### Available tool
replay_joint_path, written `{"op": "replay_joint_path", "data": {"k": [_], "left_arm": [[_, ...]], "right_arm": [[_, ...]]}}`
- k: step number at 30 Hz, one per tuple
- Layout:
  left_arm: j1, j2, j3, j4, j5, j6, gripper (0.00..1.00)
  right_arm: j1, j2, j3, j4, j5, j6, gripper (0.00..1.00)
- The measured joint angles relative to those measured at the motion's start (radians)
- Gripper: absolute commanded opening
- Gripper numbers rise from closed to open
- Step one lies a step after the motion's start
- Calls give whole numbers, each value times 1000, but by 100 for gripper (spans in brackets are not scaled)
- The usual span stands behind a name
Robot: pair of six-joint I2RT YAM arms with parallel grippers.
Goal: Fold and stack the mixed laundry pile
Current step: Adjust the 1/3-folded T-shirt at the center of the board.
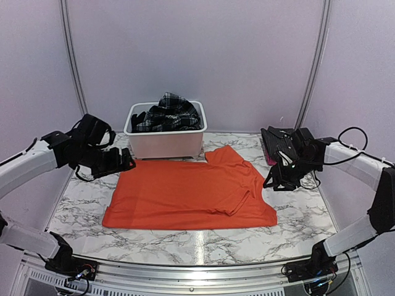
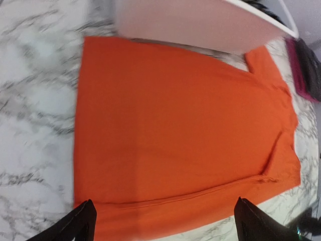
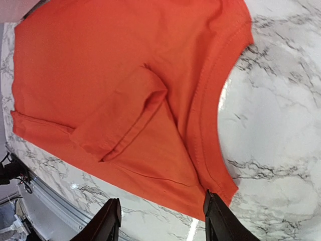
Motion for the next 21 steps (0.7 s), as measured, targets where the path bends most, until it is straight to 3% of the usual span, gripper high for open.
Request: {"op": "replay_joint_path", "data": {"k": [5,11,16,21], "left_arm": [[-282,247,230,109,-61,159,99],[-536,618,534,169,-103,397,81],[-634,837,719,173,-64,537,76],[-658,936,778,170,-48,649,66]], "right_arm": [[3,48,9,64,-89,29,42],[26,71,-21,161,-172,105,37],[28,90,-53,225,-201,154,35],[28,156,-55,268,-204,176,32]]}}
